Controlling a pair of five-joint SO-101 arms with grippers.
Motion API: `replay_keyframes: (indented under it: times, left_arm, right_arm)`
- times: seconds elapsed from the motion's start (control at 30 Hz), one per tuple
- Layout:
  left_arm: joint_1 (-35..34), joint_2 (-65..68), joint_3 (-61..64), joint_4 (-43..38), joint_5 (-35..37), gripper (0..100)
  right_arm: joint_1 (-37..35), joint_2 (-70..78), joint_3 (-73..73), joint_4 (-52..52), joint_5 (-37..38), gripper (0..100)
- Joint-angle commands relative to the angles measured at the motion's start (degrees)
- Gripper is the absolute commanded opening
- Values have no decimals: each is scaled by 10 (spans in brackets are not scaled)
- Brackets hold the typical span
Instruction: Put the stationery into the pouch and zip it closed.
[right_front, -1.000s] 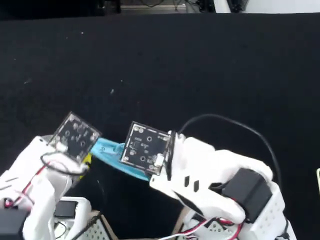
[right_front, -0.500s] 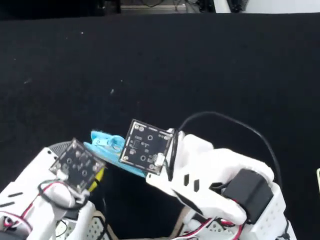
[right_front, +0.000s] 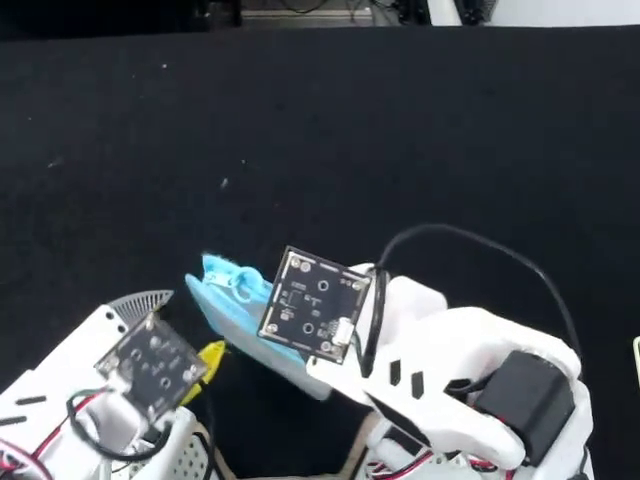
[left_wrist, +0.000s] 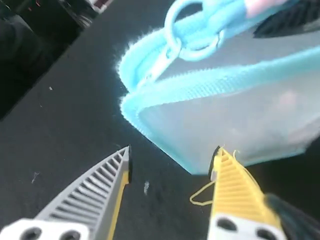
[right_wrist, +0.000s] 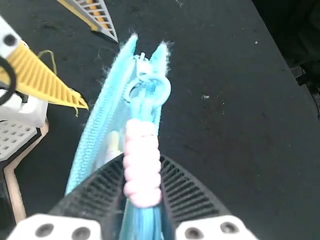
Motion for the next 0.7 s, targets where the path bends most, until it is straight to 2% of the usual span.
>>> replay_keyframes:
  times: [0.0,0.23,0.5,0.67]
  left_arm:
    - [4,-18,1,1,15,266]
    - [-22,-30,46,0,19,266]
    - [-27,-29,62,-33,19,266]
    - [-28,-34,93,-26,22,266]
  right_arm:
    - [-3,-2,-33,-23,2,11]
    - [-3,-2,-33,-113,-2,11]
    - [-3,-2,-27,-124,4,11]
    - [-3,-2,71,-184,103,11]
